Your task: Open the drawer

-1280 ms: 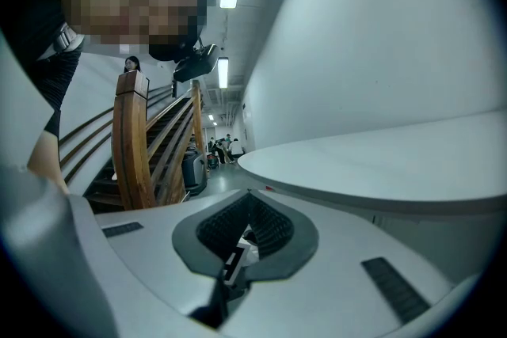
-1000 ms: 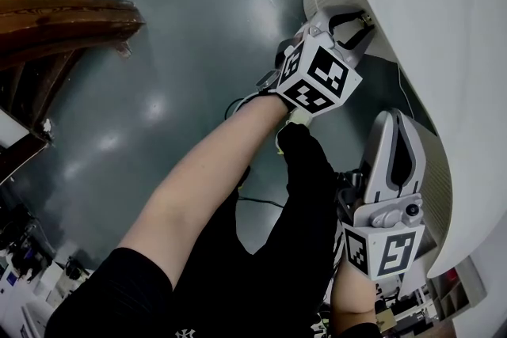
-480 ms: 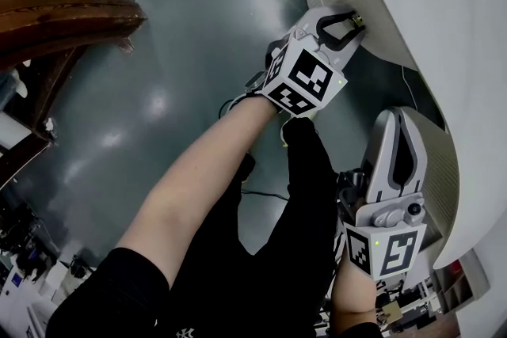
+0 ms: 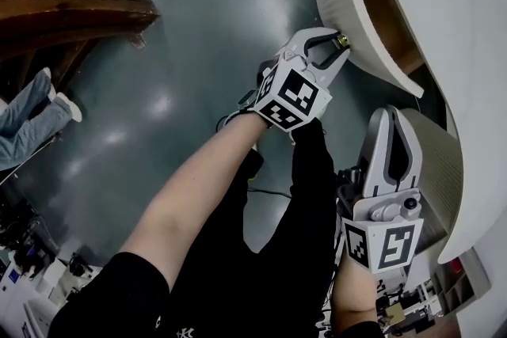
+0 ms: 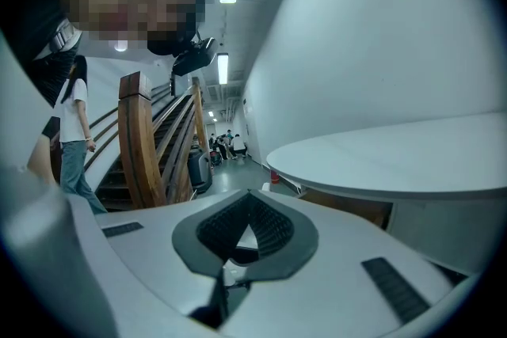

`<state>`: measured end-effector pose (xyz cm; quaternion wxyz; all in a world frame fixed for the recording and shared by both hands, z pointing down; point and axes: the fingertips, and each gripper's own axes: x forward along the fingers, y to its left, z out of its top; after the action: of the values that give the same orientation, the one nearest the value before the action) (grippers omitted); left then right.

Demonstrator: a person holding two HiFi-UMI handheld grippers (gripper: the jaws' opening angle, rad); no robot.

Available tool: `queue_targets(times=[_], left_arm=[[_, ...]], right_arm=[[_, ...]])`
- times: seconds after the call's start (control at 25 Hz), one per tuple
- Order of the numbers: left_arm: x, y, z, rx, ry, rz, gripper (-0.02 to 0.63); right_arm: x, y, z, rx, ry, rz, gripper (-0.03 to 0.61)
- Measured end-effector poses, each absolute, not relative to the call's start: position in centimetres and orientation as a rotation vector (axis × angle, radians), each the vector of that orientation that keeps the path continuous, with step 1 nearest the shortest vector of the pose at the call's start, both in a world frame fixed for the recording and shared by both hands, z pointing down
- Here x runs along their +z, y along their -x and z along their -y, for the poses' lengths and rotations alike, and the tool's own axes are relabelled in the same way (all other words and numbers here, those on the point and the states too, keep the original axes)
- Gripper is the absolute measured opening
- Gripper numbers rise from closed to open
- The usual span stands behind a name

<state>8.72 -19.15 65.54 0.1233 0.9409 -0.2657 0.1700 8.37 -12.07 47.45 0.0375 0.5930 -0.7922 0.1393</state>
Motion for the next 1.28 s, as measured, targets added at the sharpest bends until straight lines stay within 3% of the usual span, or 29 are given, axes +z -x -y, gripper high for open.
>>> queue_targets(times=[1.28], left_arm=[[64.1, 4.4, 10.9, 0.548, -2.664, 0.851, 0.106]], right_arm=[[44.8, 0.4, 5.0, 0.412, -1.722, 2.432, 0.015]])
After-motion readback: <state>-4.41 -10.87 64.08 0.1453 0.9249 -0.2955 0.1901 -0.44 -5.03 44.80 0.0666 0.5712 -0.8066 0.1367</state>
